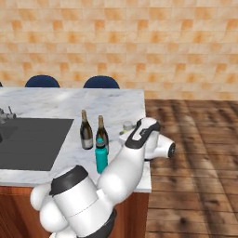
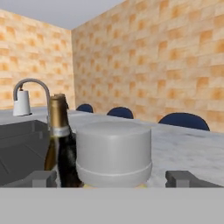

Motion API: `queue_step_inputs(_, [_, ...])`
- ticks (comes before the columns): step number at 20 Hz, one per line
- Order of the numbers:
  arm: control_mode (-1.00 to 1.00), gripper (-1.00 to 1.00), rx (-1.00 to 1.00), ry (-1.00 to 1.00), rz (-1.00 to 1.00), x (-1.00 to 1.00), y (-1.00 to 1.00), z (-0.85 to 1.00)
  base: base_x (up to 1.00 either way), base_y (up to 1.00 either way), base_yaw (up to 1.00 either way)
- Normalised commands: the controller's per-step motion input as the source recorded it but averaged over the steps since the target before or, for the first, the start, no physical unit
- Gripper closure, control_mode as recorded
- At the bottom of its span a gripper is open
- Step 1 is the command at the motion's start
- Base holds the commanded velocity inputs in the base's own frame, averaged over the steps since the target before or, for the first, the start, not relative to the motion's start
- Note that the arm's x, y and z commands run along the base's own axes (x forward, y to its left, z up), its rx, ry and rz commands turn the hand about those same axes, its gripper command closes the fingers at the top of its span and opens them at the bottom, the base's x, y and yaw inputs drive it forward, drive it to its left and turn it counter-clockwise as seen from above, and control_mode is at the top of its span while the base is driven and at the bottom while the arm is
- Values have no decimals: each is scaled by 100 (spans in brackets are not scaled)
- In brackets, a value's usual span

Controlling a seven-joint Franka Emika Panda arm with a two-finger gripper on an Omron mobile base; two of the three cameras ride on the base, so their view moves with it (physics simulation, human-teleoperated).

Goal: Move the drinks to the dining counter.

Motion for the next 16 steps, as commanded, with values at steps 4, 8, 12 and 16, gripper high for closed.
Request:
queue_step_inputs(4, [-100,-100,0,0,0,-8,5,-5,0,0,0])
queue_step_inputs(8, [-100,-100,0,0,0,-16,-2,0,0,0,0])
queue_step_inputs(12, [-100,-100,0,0,0,-25,-10,10,0,0,0])
queue_step_inputs(16, [-100,-100,0,0,0,-17,0,28,0,0,0])
